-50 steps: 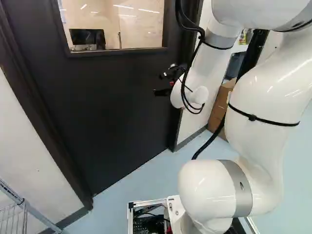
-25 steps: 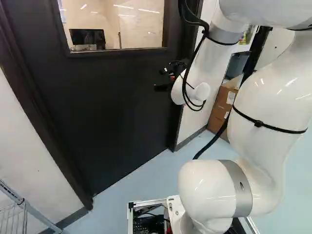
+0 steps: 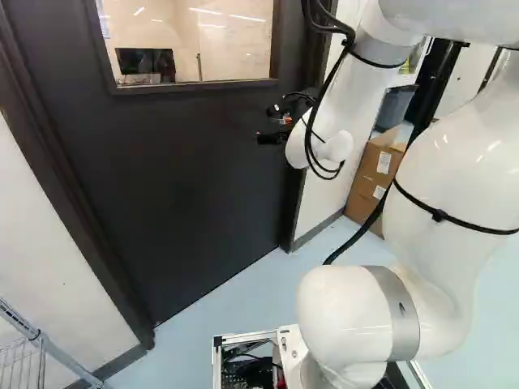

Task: Open the door and move inside

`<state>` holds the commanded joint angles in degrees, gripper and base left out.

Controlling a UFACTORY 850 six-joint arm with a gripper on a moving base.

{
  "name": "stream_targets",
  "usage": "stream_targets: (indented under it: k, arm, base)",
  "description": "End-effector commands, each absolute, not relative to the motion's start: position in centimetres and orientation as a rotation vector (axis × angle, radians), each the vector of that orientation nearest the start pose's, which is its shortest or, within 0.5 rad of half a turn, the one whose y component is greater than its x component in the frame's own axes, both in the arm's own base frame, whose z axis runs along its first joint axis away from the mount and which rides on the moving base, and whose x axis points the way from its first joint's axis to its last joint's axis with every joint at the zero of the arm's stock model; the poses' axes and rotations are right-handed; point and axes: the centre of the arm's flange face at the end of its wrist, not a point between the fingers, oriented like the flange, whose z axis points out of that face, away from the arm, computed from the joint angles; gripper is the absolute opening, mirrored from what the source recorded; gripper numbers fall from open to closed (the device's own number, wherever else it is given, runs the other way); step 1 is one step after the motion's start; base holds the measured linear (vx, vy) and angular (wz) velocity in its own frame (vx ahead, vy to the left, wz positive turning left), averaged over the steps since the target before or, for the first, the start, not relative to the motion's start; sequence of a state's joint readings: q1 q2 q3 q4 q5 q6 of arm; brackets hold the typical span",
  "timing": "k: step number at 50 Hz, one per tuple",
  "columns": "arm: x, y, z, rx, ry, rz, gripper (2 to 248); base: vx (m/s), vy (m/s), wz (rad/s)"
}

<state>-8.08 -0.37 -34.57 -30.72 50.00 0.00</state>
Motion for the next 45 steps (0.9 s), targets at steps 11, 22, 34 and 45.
stream_targets:
  k: [11,22,34,45]
  arm:
    - [44.7,-2.8,48.3,-2.293,-0.673,-2.08,247]
    - [44.7,-2.8,49.5,-2.272,-0.678,-2.114,247]
    - [44.6,-2.8,50.4,-2.256,-0.682,-2.139,247]
    - [44.8,-2.8,50.4,-2.255,-0.682,-2.141,247]
  base:
    - [0.0,0.0,0.0]
    - [0.0,0.0,0.0]
    - [0.0,0.0,0.0]
    - [0.0,0.0,0.0]
